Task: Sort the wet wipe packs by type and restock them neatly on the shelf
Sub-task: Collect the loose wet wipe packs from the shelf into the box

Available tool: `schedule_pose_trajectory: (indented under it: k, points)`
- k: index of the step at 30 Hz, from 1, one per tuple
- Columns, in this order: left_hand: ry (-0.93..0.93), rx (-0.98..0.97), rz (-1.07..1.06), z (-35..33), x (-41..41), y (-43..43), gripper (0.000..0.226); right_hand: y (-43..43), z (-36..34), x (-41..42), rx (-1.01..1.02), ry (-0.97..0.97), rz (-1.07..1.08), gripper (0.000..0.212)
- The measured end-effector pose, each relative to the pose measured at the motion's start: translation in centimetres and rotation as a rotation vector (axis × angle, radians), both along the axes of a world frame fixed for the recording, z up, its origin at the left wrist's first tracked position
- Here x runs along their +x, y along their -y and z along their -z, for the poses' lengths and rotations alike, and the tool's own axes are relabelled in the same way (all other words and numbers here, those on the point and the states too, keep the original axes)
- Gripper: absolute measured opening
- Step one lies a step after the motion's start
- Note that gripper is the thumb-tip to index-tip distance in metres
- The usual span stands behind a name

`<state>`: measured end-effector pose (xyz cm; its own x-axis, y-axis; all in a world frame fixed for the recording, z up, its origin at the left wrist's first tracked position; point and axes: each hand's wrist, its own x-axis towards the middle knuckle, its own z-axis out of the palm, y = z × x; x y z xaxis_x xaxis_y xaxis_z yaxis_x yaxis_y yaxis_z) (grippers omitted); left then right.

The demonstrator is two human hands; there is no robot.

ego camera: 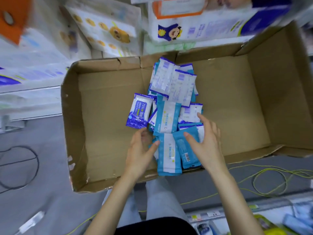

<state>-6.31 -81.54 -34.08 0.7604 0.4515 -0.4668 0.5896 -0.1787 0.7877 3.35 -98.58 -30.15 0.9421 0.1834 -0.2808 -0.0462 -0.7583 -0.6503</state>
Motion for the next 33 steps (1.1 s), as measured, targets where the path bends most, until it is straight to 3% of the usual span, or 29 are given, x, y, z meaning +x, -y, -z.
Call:
schedule_pose_trajectory:
  k: [4,12,18,23,33]
  points:
    - [0.155,0.105,-0.037,-5.6,-0.1,-6.0,0.051,-6.0,-4.1,0.8,0.078,-0.019,-0.143,0.052]
    - [0.296,0.151,-0.272,-13.0,-6.7,-21.1,0.044,-23.5,-11.1,-2.5,0.296,0.025,-0.284,0.058]
    - [0.32,0.195,-0.219,-15.1,-13.0,-36.2,0.049,-37.8,-11.8,-8.7,0.392,0.031,-0.277,0.045]
    - [0.354,0.26,-0.223,-19.6,-16.3,-48.7,0.035,-48.7,-14.6,-12.6,0.491,-0.031,-0.277,0.042]
    - [0.457,0.206,-0.186,-23.5,-11.1,-57.0,0.023,-54.1,-19.9,-8.0,0.459,0.154,-0.182,0.029]
